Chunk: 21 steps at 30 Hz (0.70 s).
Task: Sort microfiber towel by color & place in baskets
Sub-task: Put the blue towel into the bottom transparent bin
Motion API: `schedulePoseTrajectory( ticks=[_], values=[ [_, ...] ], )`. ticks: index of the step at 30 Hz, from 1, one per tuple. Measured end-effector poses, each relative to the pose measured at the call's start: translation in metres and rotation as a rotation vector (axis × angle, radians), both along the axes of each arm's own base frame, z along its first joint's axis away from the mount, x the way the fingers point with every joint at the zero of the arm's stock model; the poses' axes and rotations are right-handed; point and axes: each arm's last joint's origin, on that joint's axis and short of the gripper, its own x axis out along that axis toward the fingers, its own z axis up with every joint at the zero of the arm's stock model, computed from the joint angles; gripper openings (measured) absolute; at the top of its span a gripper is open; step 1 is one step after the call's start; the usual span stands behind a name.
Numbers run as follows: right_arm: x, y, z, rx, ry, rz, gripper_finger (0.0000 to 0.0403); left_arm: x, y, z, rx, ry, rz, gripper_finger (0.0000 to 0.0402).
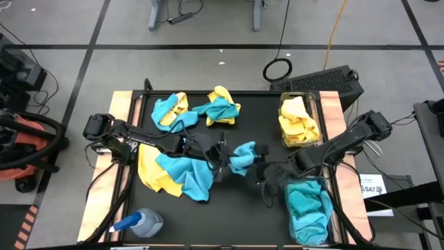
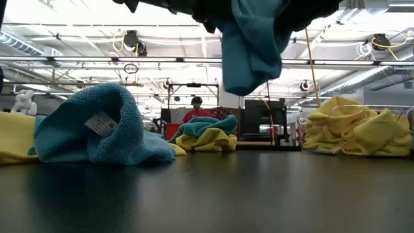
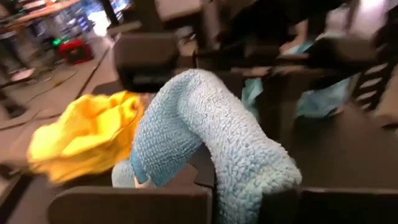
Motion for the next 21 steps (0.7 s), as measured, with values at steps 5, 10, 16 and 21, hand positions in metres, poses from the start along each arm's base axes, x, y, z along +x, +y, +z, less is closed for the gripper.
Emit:
schedulePoseTrajectory(
  ticks=[5,10,16,21],
  values=[
    [0.0,0.001,-0.003,0.004,0.011,-0.015,0.0211,-0.002,-0.003,-0.005,0.093,0.084,0.095,0.0017],
    [-0.004,0.0,0.003,0.041,-0.005,-0.038,0.0292,-0.004,-0.001,-0.009,0.131,0.131,0.157,0.0017],
    [-0.015,0.001,0.009,0.062,-0.004,-0.056,0.0313,-0.004,0.002,-0.01,0.156,0.143,0.217,0.0017],
    [-0.026,-0.002,0.015,-0.003,-0.02,-0.152,0.0313,-0.004,0.002,-0.01,0.172,0.145,0.216,0.0017]
  ],
)
